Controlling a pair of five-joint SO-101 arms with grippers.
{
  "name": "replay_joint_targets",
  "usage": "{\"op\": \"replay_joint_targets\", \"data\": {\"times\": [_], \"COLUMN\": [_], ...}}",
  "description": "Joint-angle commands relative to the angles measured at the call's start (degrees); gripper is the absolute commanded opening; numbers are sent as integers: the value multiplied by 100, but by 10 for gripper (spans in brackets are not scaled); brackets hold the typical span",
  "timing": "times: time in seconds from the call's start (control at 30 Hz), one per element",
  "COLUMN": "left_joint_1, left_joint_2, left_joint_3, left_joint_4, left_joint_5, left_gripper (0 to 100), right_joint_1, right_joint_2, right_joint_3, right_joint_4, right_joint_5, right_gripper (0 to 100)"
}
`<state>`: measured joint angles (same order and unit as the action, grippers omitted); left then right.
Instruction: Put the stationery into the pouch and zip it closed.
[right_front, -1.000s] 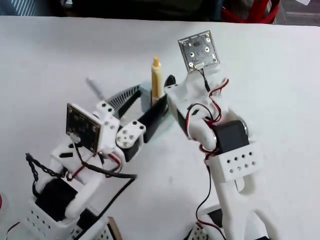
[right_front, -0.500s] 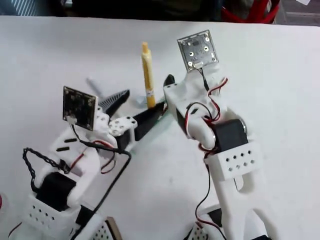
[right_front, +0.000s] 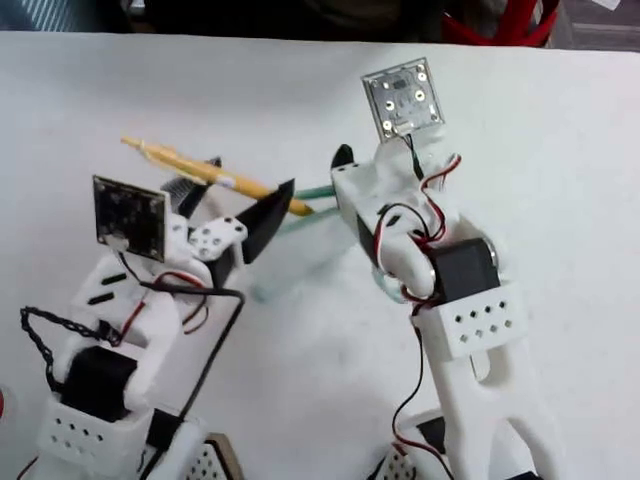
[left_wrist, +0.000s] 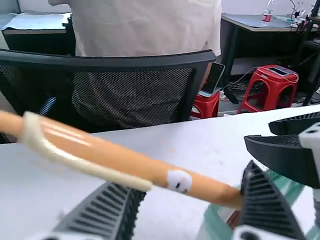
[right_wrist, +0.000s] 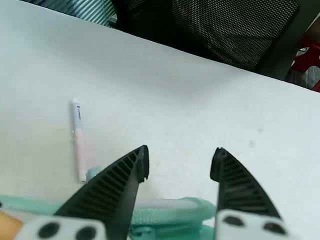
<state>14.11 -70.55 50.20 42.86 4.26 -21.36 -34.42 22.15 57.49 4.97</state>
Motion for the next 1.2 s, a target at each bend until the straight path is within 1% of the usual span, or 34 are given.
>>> {"op": "replay_joint_targets", "data": {"times": [0.0,0.13,0.27,0.43,0.53,0.57,0.63,0.77,0.83,0.9,0.93,0.97,1.07,1.1,1.17], "left_joint_1": [505,1024,1376,1587,1543,1367,787,-813,-1402,-1657,-1736,-1807,-1903,-1868,-1763], "left_joint_2": [48,66,57,84,57,57,48,84,92,171,251,338,576,620,629], "left_joint_3": [0,0,-53,-53,-185,-308,-703,-1442,-1486,-1310,-1178,-1029,-457,-193,343], "left_joint_4": [-97,-97,-132,-677,-677,-554,-246,281,369,457,466,466,457,457,387], "left_joint_5": [-105,-114,-123,-123,-123,-193,-316,-360,-589,-905,-941,-932,-923,-914,-712], "left_gripper": [296,294,294,294,294,294,294,295,294,294,294,294,294,294,294], "right_joint_1": [-171,-338,-338,-338,-286,-215,-92,101,92,-136,-268,-330,-110,-92,-400], "right_joint_2": [22,31,31,31,31,31,31,22,-22,-171,-259,-356,-303,-277,-233], "right_joint_3": [141,185,185,185,185,185,211,316,316,202,158,193,396,413,220], "right_joint_4": [-48,-57,-84,-136,-119,-101,-119,-136,-101,75,119,31,-708,-681,-391], "right_joint_5": [-18,-18,-18,-18,-18,-18,-18,-18,-26,-26,26,44,149,105,62], "right_gripper": [199,199,199,199,199,199,199,200,199,198,200,200,199,198,198]}}
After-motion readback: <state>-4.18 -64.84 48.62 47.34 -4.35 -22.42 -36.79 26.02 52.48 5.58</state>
